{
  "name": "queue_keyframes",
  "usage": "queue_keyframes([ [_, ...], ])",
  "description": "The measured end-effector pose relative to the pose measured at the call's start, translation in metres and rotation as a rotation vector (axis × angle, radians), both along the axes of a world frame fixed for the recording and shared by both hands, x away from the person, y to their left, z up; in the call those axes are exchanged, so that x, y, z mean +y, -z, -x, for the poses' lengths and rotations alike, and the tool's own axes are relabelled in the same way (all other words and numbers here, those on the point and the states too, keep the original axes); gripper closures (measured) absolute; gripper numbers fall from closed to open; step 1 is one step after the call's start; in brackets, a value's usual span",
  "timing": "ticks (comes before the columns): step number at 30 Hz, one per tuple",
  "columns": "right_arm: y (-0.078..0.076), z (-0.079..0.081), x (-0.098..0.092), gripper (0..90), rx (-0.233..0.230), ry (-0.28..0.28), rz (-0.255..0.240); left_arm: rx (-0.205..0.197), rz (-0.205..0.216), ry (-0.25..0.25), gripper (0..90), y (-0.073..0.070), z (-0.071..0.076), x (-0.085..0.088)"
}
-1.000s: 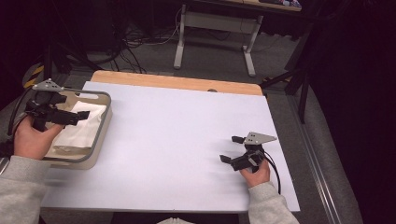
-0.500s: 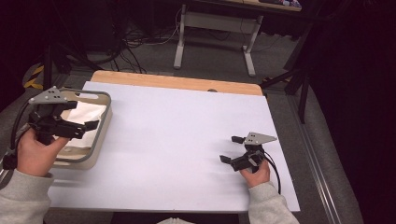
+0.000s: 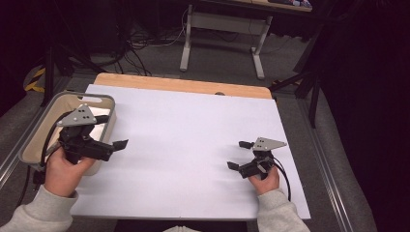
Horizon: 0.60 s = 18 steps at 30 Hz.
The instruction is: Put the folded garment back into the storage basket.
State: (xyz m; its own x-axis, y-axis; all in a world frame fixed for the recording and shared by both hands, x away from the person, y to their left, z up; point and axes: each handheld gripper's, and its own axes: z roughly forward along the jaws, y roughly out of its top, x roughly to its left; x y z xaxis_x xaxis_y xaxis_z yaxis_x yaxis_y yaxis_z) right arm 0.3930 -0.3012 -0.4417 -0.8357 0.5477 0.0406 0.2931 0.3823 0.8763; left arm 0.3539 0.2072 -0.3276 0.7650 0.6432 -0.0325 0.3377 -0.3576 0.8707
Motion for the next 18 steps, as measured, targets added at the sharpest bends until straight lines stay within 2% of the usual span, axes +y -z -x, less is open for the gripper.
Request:
queue_keyframes([
  [7,-0.002,0.004,0.003,1.1,-0.016,-0.022,-0.002,-0.022,0.023,0.063,0.8,0.018,-0.002,-0.025],
  [11,-0.003,0.006,0.004,1.1,-0.024,-0.029,-0.002,-0.026,0.037,0.076,0.8,0.026,-0.003,-0.033],
  [12,-0.004,0.009,0.005,1.1,-0.028,-0.036,-0.003,-0.030,0.041,0.091,0.8,0.033,-0.005,-0.039],
  [18,-0.005,0.015,0.010,1.1,-0.045,-0.058,0.004,-0.024,0.060,0.121,0.8,0.052,-0.010,-0.054],
])
